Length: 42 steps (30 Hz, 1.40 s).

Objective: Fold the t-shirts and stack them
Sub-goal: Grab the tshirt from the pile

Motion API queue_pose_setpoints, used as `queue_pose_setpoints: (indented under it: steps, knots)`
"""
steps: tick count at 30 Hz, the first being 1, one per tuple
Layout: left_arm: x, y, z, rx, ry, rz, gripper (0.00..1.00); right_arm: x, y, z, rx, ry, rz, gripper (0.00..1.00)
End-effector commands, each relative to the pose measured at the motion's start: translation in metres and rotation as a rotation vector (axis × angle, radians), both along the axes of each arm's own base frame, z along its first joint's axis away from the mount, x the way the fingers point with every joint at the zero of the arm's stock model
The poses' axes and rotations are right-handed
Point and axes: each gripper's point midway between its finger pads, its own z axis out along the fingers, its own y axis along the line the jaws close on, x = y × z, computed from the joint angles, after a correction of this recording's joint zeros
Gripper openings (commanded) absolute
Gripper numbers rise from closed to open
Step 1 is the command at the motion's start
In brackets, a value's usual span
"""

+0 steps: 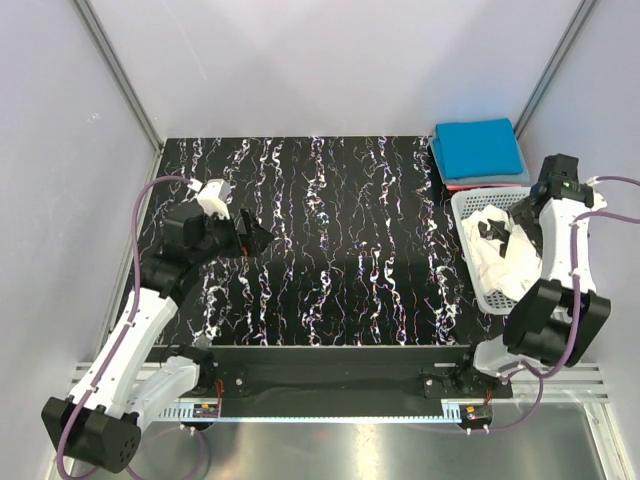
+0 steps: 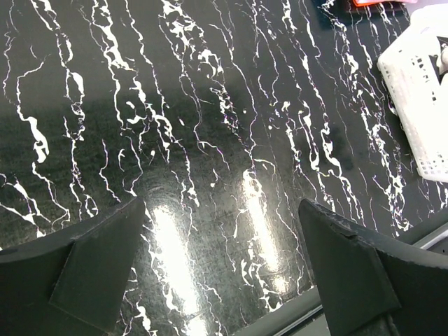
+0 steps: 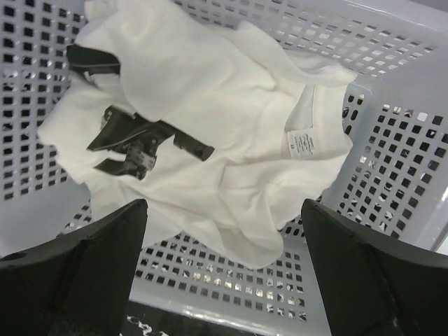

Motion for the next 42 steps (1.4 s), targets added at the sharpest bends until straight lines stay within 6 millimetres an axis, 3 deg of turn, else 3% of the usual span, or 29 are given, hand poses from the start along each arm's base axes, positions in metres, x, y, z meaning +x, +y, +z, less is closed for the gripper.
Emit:
queue_pose_setpoints:
  steps: [1, 14, 17, 20, 21, 22, 24, 25, 27, 28, 29, 31, 34, 35, 36, 38, 39, 40, 42]
  knots:
    - [0.004, -0.005, 0.012, -0.019, -0.063, -0.029, 0.99, 0.008, -0.010, -0.028, 0.054, -0.002, -0.053, 0.98]
    - [0.008, -0.001, 0.009, 0.003, -0.060, -0.011, 0.99, 0.044, -0.023, -0.122, 0.163, -0.033, -0.077, 0.91]
    - [0.010, 0.000, 0.006, 0.003, -0.045, -0.009, 0.99, 0.044, -0.024, -0.133, 0.171, 0.004, -0.064, 0.77]
    - [0.009, -0.001, 0.006, -0.002, -0.045, -0.016, 0.99, 0.048, -0.028, -0.118, 0.140, -0.015, -0.023, 0.46]
    - [0.009, -0.001, 0.006, -0.004, -0.046, -0.016, 0.99, 0.047, -0.028, -0.103, 0.119, -0.024, 0.012, 0.32]
    - [0.009, 0.000, 0.006, -0.001, -0.048, -0.009, 0.99, 0.054, -0.032, -0.083, 0.092, -0.058, 0.030, 0.02]
    - [0.011, 0.002, 0.004, 0.001, -0.043, 0.002, 0.99, 0.052, -0.034, -0.052, 0.051, -0.073, 0.076, 0.00]
    - [0.011, 0.001, 0.005, -0.005, -0.038, -0.002, 0.99, 0.059, -0.037, -0.012, 0.002, -0.148, 0.101, 0.00]
    - [0.010, 0.002, 0.005, -0.010, -0.036, 0.000, 0.99, 0.056, -0.024, 0.038, -0.017, -0.231, 0.190, 0.00]
    - [0.009, 0.001, 0.007, -0.018, -0.041, -0.007, 0.99, 0.062, -0.019, 0.075, -0.037, -0.312, 0.239, 0.00]
    - [0.010, 0.000, 0.010, -0.029, -0.055, -0.010, 0.99, 0.066, -0.001, 0.097, -0.005, -0.382, 0.329, 0.00]
    - [0.008, -0.004, 0.011, -0.057, -0.056, -0.023, 0.99, 0.063, 0.028, 0.164, -0.003, -0.562, 0.437, 0.00]
    - [0.012, -0.010, 0.010, -0.115, -0.026, -0.055, 0.99, 0.054, 0.095, 0.257, 0.100, -0.848, 0.704, 0.00]
    - [0.014, -0.010, 0.003, -0.116, 0.010, -0.053, 0.99, 0.049, 0.107, 0.279, 0.111, -0.904, 0.758, 0.00]
    - [0.015, -0.010, 0.004, -0.115, 0.017, -0.053, 0.99, 0.039, 0.123, 0.324, 0.087, -1.017, 0.822, 0.00]
    - [0.017, -0.009, 0.000, -0.116, 0.034, -0.042, 0.99, 0.017, 0.161, 0.369, 0.187, -1.152, 0.967, 0.00]
    - [0.017, -0.009, 0.000, -0.118, 0.036, -0.037, 0.99, 0.002, 0.176, 0.409, 0.140, -1.267, 1.070, 0.00]
    - [0.018, -0.005, 0.000, -0.113, 0.042, -0.010, 0.99, -0.013, 0.195, 0.423, 0.190, -1.308, 1.184, 0.00]
    - [0.018, 0.000, 0.004, -0.132, 0.047, 0.046, 0.99, -0.029, 0.211, 0.451, 0.243, -1.386, 1.232, 0.00]
